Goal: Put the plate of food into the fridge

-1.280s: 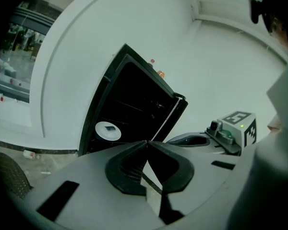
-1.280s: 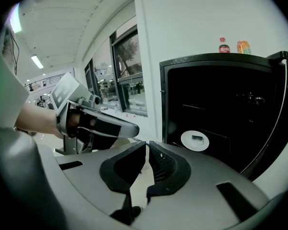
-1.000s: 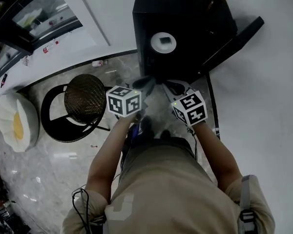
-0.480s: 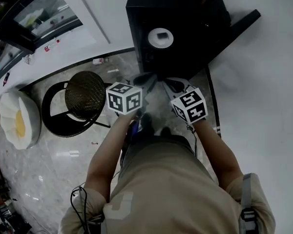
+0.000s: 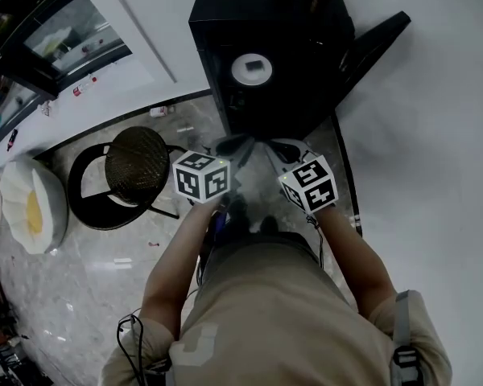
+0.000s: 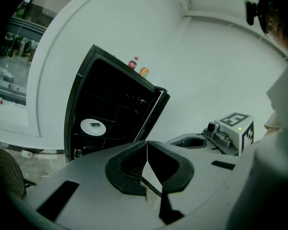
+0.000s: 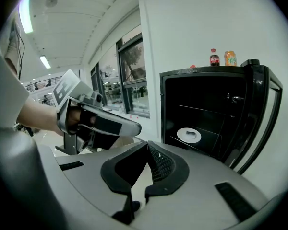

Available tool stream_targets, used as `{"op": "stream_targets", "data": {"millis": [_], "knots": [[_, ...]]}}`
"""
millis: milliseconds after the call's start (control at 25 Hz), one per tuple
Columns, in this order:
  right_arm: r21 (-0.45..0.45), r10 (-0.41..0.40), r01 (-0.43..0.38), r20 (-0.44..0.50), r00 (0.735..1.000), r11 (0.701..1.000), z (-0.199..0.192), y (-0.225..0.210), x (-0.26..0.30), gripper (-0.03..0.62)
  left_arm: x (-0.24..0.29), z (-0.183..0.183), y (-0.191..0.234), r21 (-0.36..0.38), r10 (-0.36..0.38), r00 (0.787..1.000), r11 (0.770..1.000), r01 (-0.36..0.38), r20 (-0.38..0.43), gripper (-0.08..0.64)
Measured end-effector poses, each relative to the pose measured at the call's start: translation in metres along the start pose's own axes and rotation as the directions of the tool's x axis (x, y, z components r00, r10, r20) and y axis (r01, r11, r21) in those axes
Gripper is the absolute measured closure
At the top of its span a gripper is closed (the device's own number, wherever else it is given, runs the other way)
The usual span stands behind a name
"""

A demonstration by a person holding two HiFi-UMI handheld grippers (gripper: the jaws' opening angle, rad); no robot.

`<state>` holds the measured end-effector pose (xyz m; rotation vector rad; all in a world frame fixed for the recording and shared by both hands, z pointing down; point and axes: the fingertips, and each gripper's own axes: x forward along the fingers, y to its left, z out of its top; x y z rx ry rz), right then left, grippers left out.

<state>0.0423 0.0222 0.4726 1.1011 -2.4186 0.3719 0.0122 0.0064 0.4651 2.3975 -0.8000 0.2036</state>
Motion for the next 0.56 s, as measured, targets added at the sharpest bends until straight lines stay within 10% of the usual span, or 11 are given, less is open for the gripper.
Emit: {"op": "stream_targets", "data": {"millis": [560], "knots": [[0.019, 0.000, 0.000, 0.024, 1.000, 1.000, -0.022, -0.030, -0.035, 0.571, 0.019, -0.011, -0.029, 0.008, 0.034, 0.999, 0.999, -0.034, 0.007, 0.548]]}}
